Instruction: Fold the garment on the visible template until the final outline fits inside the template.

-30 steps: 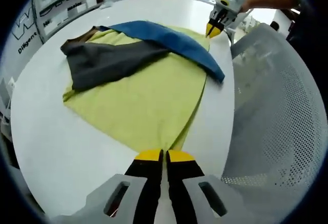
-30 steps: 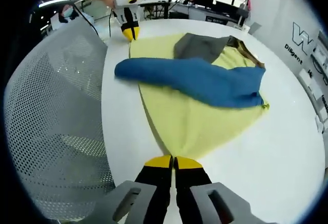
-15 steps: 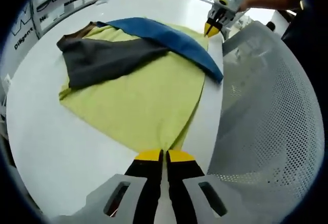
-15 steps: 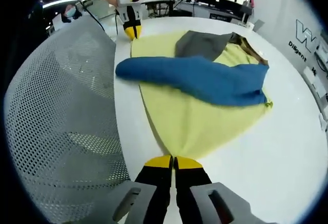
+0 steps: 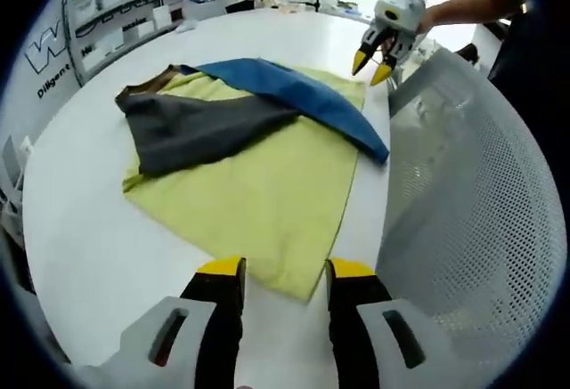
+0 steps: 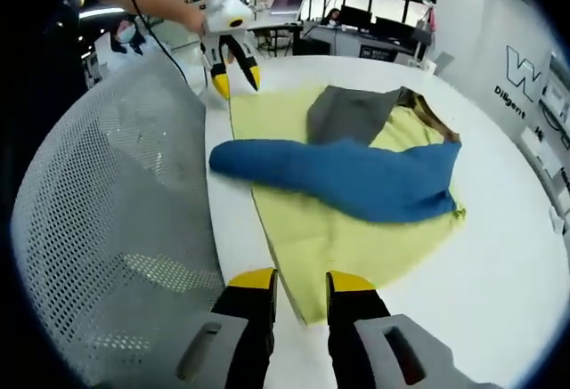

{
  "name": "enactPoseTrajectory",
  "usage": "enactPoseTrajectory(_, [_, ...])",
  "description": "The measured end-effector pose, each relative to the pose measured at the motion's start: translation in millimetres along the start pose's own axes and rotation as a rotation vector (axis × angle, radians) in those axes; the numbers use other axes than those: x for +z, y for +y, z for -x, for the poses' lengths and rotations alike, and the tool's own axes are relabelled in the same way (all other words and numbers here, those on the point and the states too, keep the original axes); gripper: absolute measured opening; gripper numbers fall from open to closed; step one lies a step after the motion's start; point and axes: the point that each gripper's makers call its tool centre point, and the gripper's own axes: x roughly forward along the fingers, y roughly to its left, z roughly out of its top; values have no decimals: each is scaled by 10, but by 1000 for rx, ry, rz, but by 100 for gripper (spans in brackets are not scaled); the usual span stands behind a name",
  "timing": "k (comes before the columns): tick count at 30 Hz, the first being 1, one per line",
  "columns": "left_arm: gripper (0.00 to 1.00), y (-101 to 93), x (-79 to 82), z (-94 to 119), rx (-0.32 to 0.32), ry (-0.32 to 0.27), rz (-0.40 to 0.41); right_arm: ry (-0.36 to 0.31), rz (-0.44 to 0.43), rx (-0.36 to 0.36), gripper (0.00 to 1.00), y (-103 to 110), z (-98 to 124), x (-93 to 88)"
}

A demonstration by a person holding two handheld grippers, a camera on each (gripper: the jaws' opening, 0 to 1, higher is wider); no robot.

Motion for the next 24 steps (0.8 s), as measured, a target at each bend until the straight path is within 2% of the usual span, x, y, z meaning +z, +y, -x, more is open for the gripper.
enactPoseTrajectory(6, [34,43,16,27,24,-22,21,-82,38,41,17,236,-103,424])
enactPoseTrajectory(10, [34,78,43,61,41,-40,36,-108,56,71,18,372,-196,594])
enactPoseTrajectory(16, [37,166,106,124,79,-77,55,-119,83,121,19,567,-381,760])
enactPoseTrajectory(24, [52,262,143,171,133,-120,63,-142,94,149,21,731,-539,931])
